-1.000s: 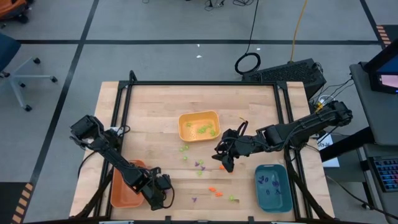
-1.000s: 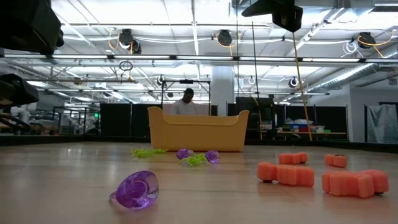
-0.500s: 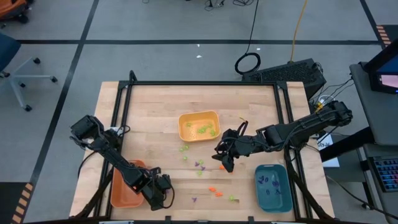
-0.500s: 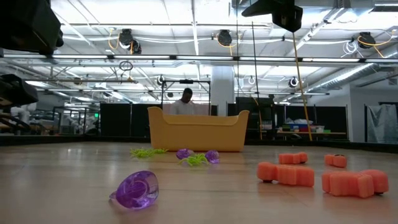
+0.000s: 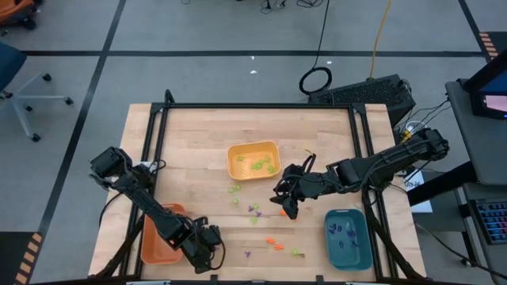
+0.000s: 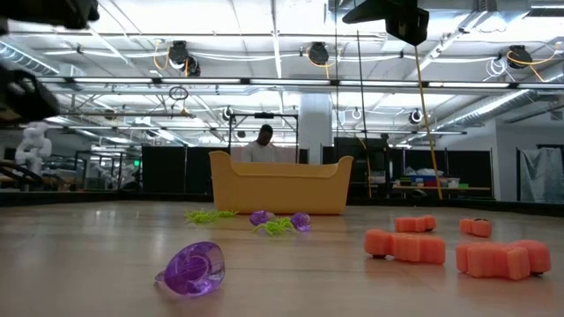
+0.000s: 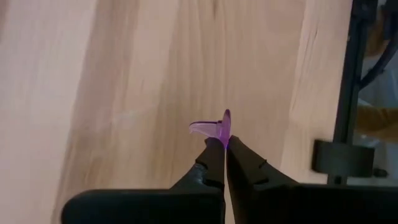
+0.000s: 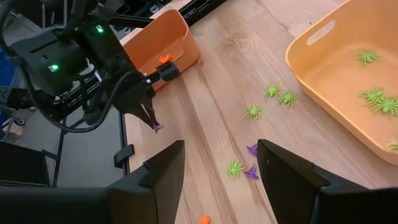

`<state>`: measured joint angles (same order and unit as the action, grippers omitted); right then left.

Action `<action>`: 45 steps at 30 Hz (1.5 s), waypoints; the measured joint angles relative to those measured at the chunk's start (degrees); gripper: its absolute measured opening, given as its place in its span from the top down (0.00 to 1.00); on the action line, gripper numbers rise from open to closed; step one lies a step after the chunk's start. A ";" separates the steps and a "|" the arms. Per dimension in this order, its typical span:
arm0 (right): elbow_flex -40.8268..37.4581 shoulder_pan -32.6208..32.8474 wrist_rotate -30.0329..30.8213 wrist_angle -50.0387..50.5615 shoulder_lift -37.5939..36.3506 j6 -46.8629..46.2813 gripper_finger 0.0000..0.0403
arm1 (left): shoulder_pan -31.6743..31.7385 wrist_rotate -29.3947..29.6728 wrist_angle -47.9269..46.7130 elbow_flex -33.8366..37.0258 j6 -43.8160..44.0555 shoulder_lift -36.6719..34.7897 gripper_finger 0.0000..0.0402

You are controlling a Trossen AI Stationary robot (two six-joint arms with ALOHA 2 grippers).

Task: Sort Halloween decoration
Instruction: Put the violet witch hat toy into the blue bin

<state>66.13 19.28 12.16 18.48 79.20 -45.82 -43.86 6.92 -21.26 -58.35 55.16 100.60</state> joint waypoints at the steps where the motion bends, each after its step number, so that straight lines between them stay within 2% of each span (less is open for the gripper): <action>1: 0.00 0.00 0.00 0.00 0.00 0.00 0.54 | 0.00 0.74 -0.86 -0.66 -0.04 0.00 1.00; 8: 0.00 -0.01 -0.11 0.02 0.00 -0.15 0.54 | 1.16 5.23 -6.53 -5.28 -2.15 -2.16 1.00; 20: 0.00 0.90 -0.44 1.09 -0.04 -3.02 0.54 | 6.90 13.35 -9.04 -9.92 -11.83 -13.76 1.00; 30: 0.00 4.58 -0.34 0.47 -0.04 -4.55 0.54 | 11.90 13.47 -8.48 -14.45 -26.08 -20.11 1.00; 34: 0.00 5.26 -0.20 -0.57 -0.04 -4.58 0.54 | 13.19 13.46 -3.75 -15.90 -33.14 -21.85 1.00; 38: 0.00 5.50 -0.15 -0.48 -0.04 -5.14 0.54 | 14.10 13.52 -0.34 -17.33 -39.30 -22.92 1.00; 45: 0.02 5.50 -0.04 -0.39 -0.04 -5.09 0.54 | 15.31 13.56 0.03 -19.67 -46.75 -23.02 1.00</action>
<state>66.15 24.77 12.12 18.09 79.15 -50.92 -28.54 20.48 -21.23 -78.02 8.40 77.58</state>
